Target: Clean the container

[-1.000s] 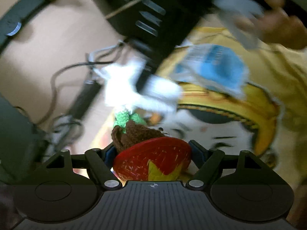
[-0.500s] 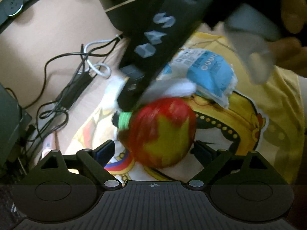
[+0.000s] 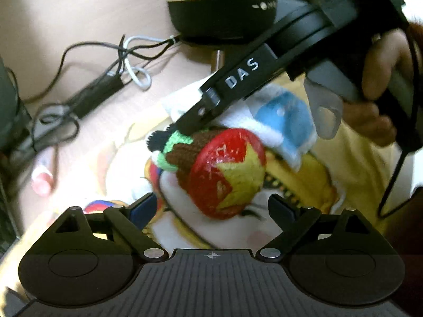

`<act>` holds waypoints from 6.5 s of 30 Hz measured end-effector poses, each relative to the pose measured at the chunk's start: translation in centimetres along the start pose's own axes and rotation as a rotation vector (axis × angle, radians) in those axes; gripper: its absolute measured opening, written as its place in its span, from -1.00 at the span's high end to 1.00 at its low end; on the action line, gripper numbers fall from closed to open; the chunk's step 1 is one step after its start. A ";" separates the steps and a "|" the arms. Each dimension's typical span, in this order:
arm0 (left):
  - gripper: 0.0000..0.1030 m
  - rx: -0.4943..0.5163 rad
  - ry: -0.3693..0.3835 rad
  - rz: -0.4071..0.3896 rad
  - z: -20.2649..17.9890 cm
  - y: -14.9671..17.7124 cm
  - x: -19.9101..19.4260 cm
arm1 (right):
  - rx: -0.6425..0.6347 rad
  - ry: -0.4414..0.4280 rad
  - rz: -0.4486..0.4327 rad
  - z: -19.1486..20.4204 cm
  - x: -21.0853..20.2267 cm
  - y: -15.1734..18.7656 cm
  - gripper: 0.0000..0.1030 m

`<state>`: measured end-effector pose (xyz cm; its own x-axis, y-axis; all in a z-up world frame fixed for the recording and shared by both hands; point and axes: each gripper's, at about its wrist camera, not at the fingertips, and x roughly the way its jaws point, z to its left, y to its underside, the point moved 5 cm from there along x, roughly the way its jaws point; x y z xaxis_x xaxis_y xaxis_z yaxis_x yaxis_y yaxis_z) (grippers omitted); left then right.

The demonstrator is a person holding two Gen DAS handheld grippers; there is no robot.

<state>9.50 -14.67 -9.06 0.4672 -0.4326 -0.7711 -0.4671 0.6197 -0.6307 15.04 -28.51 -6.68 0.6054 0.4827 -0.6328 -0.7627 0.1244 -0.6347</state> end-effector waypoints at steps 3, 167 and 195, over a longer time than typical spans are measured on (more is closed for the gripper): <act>-0.87 -0.004 0.008 -0.003 -0.2 -0.4 0.0 | 0.051 -0.007 -0.051 -0.2 -1.2 -1.0 0.85; -0.95 -0.444 -0.180 0.068 10.4 11.7 -9.9 | -0.173 -0.319 0.414 20.3 9.0 5.5 0.73; -0.97 -0.591 -0.145 0.165 13.9 10.0 -6.3 | -0.015 -0.169 0.200 14.7 9.2 1.3 0.73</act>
<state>12.30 3.34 -9.28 0.4315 -0.2437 -0.8686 -0.8580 0.1866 -0.4786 16.27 -11.15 -6.82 0.3956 0.6345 -0.6640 -0.8591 0.0002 -0.5117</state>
